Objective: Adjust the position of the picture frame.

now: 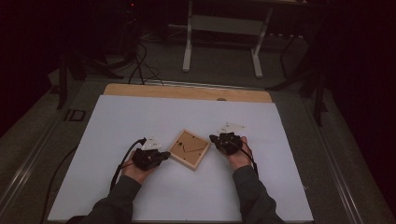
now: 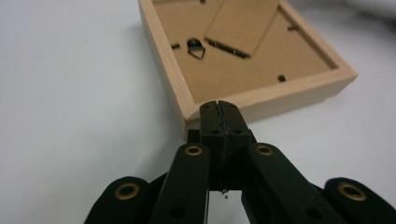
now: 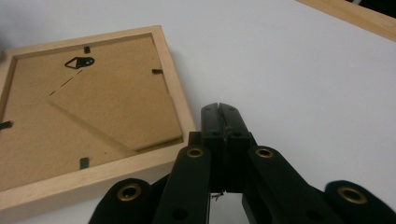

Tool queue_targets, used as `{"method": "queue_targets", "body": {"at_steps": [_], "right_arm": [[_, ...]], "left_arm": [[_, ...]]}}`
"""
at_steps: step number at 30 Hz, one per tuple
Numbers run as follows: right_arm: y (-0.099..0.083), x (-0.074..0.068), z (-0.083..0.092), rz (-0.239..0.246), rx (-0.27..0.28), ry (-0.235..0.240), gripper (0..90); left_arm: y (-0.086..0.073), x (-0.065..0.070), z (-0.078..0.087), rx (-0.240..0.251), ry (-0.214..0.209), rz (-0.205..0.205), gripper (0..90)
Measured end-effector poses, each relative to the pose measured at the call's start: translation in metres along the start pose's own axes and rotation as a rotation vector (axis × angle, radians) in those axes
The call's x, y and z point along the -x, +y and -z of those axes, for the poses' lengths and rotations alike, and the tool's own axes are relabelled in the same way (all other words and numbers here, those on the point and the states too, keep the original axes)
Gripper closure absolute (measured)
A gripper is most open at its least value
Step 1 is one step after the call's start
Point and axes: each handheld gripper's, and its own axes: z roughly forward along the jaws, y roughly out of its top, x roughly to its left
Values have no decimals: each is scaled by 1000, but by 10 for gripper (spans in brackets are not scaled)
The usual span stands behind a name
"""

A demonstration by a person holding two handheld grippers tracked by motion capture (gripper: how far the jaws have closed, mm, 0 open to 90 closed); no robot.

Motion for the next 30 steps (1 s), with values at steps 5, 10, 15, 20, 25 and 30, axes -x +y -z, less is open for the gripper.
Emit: {"method": "queue_targets", "body": {"at_steps": [5,10,15,20,25,30], "right_arm": [[-1,1,-3,-13,-12,3,900],[0,2,-6,-21,-15,13,900],[0,3,-8,-23,-27,19,900],[-1,3,-6,-27,-31,20,900],[-2,2,-3,-19,-41,19,900],[-4,1,2,-17,-47,22,900]], "left_arm": [[-1,2,0,-21,-1,-16,900],[-1,3,-1,-24,-1,-19,900],[-1,2,-2,-21,7,-11,900],[1,-3,-5,-12,25,15,899],[5,-8,-9,-9,48,37,899],[10,-15,-16,4,72,70,900]]}}
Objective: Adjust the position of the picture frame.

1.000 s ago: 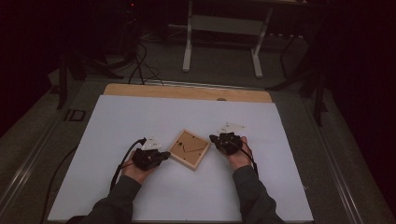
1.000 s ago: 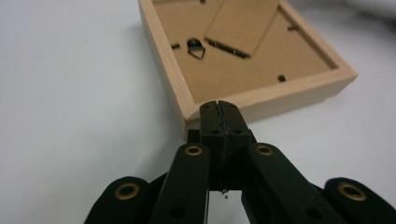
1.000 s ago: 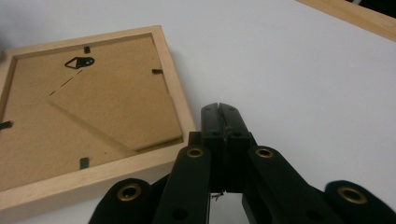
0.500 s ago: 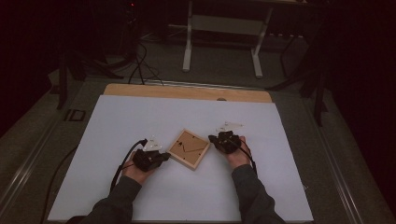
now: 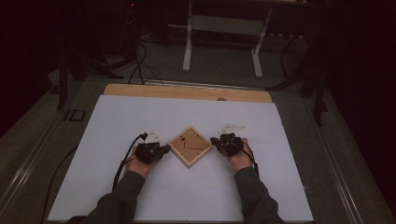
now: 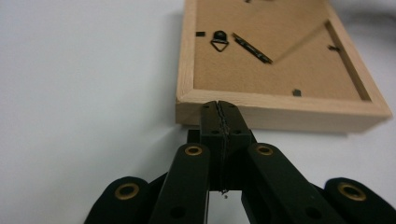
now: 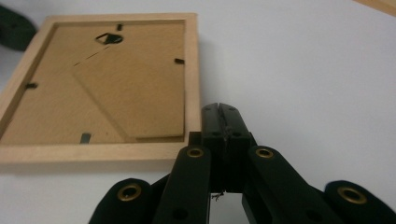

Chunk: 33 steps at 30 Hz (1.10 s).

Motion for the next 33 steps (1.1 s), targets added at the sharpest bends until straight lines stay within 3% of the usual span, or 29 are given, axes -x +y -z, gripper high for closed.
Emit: {"method": "queue_targets", "body": {"at_steps": [5,14,19,26,33], "right_arm": [[-3,-2,4,-2,0,1,900],[-9,-10,11,3,-11,16,900],[-12,-16,15,8,-13,29,900],[-12,-26,16,21,-19,59,900],[-14,-27,15,22,-20,54,900]], "left_arm": [[6,-7,-9,19,16,40,900],[18,-14,-22,25,34,74,900],[22,-16,-27,29,40,58,900],[28,-22,-33,34,47,77,899],[22,-16,-29,-6,32,53,899]]}}
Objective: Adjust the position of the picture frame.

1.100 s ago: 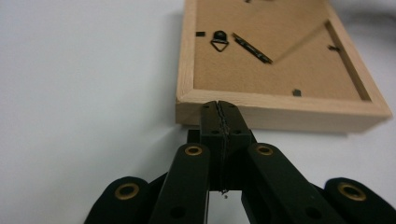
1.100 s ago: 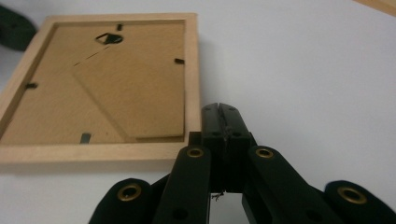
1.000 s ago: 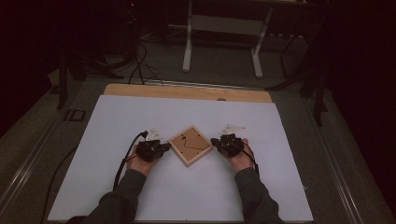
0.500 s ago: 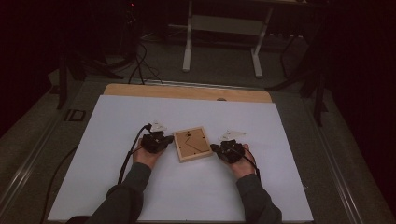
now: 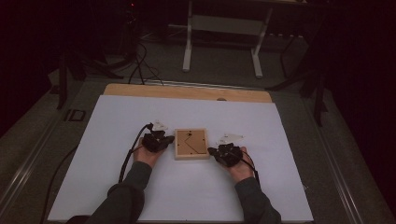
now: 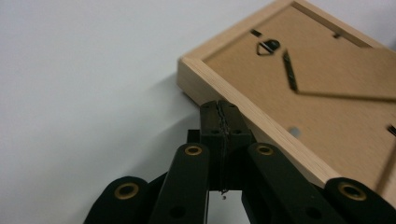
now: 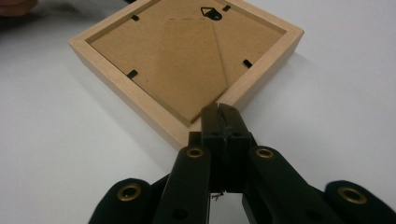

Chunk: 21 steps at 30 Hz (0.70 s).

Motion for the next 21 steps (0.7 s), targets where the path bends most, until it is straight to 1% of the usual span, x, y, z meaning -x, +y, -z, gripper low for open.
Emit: {"method": "queue_targets", "body": {"at_steps": [2,6,7,9,10,13,15,18,19,20,21], "right_arm": [[-1,0,0,-9,-5,8,900],[-1,-3,1,-1,-11,25,900],[-1,-5,1,5,-13,32,900],[0,-8,1,12,-15,45,900],[0,-10,0,24,-14,47,900],[0,-15,-1,43,-10,61,900],[1,-16,-2,56,-10,57,900],[4,-14,-3,61,-6,37,900],[5,-13,-4,60,-3,32,899],[7,-11,-5,58,0,24,900],[9,-10,-5,58,3,18,900]], "left_arm": [[-2,2,2,0,-3,-7,899],[-3,1,1,2,1,-1,899],[-3,0,0,9,4,8,899],[-3,-1,-1,17,8,9,900],[-3,-1,0,21,7,11,900],[-1,-1,7,55,-8,19,899],[1,3,14,73,-18,1,899],[3,11,25,95,-48,-28,898],[3,15,30,100,-61,-42,898],[2,18,32,102,-71,-48,898],[0,23,36,104,-82,-65,898]]}}
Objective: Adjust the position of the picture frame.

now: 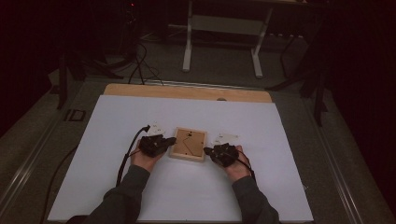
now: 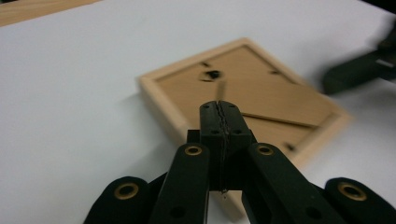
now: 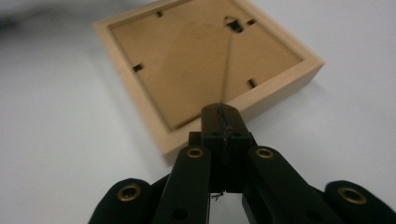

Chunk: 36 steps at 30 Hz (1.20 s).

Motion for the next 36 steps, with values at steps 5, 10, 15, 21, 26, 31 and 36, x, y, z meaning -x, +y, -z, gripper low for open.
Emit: {"method": "queue_targets", "body": {"at_steps": [5,10,15,21,26,31,36], "right_arm": [[9,11,-5,-17,29,-33,899],[17,24,-13,-50,52,-62,899],[25,28,-21,-62,51,-62,899],[27,27,-31,-57,32,-54,899],[30,21,-33,-11,-9,-54,900],[30,21,-31,-16,-23,-52,900],[27,20,-28,-34,-26,-41,900]], "left_arm": [[-14,16,5,-31,-37,-46,898],[-29,25,1,-83,-65,-57,898],[-30,29,0,-111,-70,-79,898],[-32,26,-2,-131,-41,-72,898],[-32,22,-2,-135,-19,-66,898],[-29,15,-5,-135,23,-43,898],[-24,7,-10,-132,63,-12,898]]}}
